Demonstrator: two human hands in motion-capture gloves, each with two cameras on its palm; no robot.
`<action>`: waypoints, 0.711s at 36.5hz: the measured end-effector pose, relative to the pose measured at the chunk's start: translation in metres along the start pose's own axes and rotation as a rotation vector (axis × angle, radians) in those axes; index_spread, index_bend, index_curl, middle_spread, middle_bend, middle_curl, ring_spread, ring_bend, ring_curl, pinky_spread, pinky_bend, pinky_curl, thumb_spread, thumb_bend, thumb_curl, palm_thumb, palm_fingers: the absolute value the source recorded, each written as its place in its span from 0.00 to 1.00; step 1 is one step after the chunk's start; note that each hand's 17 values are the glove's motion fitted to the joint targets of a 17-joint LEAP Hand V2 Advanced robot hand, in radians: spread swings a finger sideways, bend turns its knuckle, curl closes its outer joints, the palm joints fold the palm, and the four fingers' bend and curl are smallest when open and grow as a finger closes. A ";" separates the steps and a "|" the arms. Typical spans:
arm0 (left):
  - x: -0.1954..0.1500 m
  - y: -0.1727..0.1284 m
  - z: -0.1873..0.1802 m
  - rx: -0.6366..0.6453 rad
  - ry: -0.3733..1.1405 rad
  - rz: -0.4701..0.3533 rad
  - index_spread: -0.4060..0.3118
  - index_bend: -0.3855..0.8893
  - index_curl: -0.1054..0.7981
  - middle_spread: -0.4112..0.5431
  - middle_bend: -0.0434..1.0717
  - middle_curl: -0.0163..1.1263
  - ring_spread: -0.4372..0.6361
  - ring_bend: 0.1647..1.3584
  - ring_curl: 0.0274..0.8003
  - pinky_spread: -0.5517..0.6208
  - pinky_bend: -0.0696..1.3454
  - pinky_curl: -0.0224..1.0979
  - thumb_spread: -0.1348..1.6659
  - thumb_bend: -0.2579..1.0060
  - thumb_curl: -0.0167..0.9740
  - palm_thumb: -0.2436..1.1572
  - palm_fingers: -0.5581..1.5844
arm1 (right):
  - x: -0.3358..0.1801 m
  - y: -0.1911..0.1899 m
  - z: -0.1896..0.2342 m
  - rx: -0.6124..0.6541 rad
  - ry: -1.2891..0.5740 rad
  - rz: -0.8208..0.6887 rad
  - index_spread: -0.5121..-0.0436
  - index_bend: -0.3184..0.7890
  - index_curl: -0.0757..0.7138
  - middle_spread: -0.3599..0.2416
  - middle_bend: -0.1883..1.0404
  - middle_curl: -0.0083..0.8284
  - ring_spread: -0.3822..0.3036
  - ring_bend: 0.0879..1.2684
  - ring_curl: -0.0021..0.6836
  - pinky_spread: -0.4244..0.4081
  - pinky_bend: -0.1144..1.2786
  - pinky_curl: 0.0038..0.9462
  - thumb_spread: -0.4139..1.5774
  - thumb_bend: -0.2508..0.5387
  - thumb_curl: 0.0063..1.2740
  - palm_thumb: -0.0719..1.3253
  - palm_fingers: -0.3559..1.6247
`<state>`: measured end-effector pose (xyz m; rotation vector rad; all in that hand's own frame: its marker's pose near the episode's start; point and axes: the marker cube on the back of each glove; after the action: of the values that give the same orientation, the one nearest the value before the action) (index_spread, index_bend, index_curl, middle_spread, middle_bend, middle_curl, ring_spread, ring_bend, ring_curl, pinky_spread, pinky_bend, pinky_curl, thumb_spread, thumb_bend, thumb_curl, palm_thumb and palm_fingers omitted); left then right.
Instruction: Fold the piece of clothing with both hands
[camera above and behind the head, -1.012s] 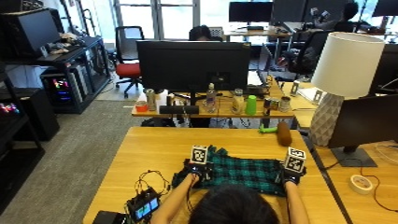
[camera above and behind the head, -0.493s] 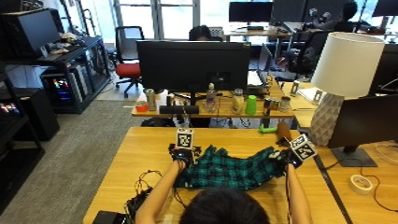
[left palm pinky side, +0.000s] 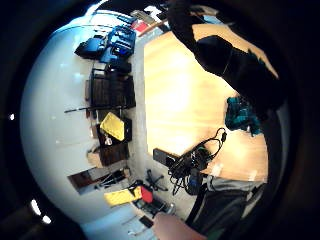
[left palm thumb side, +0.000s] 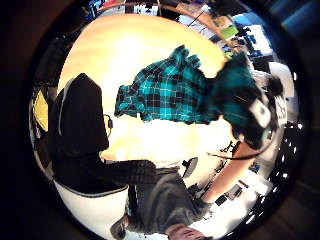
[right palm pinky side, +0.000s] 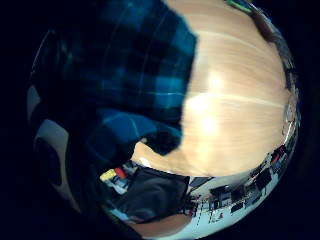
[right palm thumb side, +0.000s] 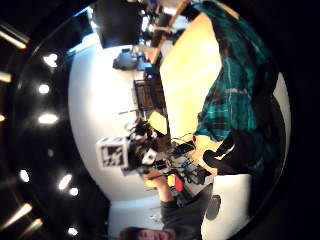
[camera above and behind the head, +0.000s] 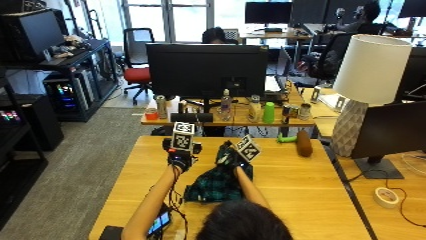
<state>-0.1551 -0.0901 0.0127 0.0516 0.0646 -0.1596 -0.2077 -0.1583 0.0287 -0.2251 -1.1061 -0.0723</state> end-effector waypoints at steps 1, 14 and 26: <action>-0.003 0.005 -0.002 0.012 -0.012 -0.002 0.52 0.56 0.62 0.71 0.14 0.14 0.66 0.34 0.36 0.73 0.53 0.33 0.89 0.21 0.29 0.43 0.37 | -0.002 -0.010 0.022 0.030 0.024 0.072 0.61 0.47 0.66 0.30 0.50 0.65 0.19 0.48 0.70 0.10 0.49 0.44 0.31 0.28 0.53 0.78 0.85; -0.021 0.069 -0.010 0.071 -0.174 -0.020 0.54 0.60 0.65 0.70 0.14 0.13 0.68 0.32 0.35 0.74 0.52 0.33 0.91 0.22 0.31 0.47 0.39 | -0.041 -0.007 0.107 -0.062 0.068 -0.015 0.67 0.25 0.47 0.38 0.37 0.60 0.25 0.48 0.69 0.15 0.63 0.47 0.48 0.29 0.54 0.75 0.68; -0.024 0.082 -0.005 -0.041 -0.187 -0.048 0.54 0.60 0.65 0.69 0.14 0.12 0.69 0.31 0.35 0.74 0.52 0.33 0.90 0.21 0.32 0.47 0.39 | -0.045 0.022 -0.020 0.118 0.031 -0.386 0.64 0.32 0.34 0.41 0.39 0.59 0.29 0.45 0.65 0.24 0.59 0.44 0.66 0.31 0.50 0.74 0.70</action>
<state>-0.1658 -0.0055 0.0132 -0.0055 -0.1173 -0.2108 -0.2064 -0.1439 -0.0234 0.0975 -1.1070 -0.3521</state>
